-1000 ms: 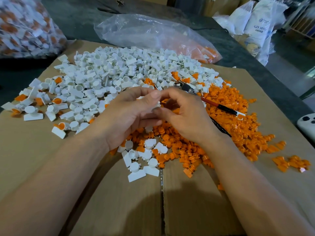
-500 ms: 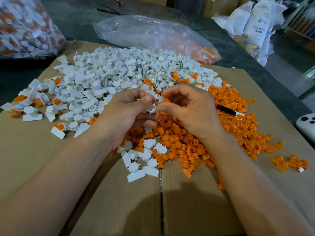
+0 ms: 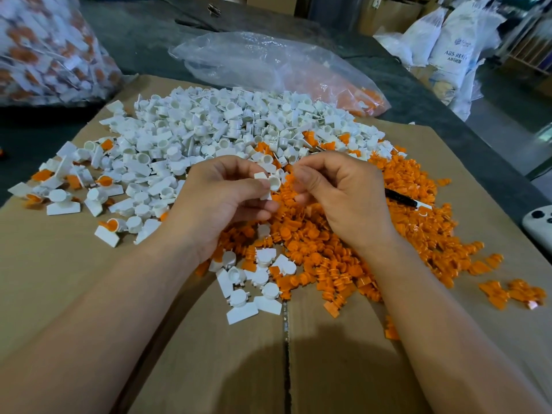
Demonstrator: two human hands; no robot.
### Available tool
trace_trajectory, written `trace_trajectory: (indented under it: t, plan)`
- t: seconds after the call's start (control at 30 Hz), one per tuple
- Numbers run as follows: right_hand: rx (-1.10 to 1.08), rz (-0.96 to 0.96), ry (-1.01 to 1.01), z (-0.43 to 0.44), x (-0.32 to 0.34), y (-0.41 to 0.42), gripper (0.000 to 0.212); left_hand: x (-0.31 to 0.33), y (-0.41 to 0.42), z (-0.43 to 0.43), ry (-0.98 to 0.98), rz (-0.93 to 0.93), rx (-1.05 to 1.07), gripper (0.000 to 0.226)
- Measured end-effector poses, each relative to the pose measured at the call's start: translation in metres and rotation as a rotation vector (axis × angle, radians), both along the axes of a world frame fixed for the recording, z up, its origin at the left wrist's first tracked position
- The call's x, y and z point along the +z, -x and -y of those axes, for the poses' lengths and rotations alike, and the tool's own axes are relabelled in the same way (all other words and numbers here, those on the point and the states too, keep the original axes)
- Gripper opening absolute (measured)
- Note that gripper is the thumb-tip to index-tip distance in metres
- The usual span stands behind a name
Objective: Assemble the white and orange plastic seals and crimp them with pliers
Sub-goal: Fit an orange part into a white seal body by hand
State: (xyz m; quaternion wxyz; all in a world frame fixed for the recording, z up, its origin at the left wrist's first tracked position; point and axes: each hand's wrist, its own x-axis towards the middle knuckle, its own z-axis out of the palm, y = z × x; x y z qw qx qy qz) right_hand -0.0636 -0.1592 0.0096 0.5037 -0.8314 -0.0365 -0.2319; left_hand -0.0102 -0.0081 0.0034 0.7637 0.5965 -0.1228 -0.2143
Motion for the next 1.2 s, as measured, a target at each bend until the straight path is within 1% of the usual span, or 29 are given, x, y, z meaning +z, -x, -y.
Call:
trace_trajectory:
  t: [0.03,0.1,0.3,0.4,0.53,0.73,0.87,0.93,1.2]
  plan:
    - [0.007,-0.010,0.008,-0.001,-0.001,0.000,0.023,0.000,0.000,0.000,0.003,0.007,0.011,0.010]
    - [0.009,-0.006,0.017,-0.003,-0.001,0.001,0.027,0.000,0.000,0.000,0.008,0.022,0.042,0.011]
    - [-0.074,0.030,0.140,-0.008,-0.002,0.004,0.023,0.000,0.001,0.001,0.000,0.064,0.028,0.017]
    - [-0.121,0.059,0.239,-0.007,-0.003,0.003,0.006,0.001,0.003,0.001,-0.030,0.117,0.018,0.018]
    - [-0.176,0.093,0.365,-0.006,-0.002,0.003,0.016,0.001,0.005,0.003,-0.076,0.173,0.039,0.020]
    - [-0.153,-0.002,0.461,-0.003,-0.001,0.004,0.018,0.000,0.008,0.004,-0.155,0.240,0.067,0.019]
    - [-0.140,-0.031,0.518,-0.004,0.000,0.004,0.017,-0.002,0.009,0.005,-0.199,0.277,0.068,0.016]
    - [-0.132,-0.054,0.525,-0.005,-0.001,0.003,0.018,-0.003,0.010,0.005,-0.227,0.303,0.072,0.015]
    - [-0.046,-0.237,0.414,-0.006,0.003,0.004,0.026,-0.002,0.011,0.005,-0.302,0.373,0.120,0.016]
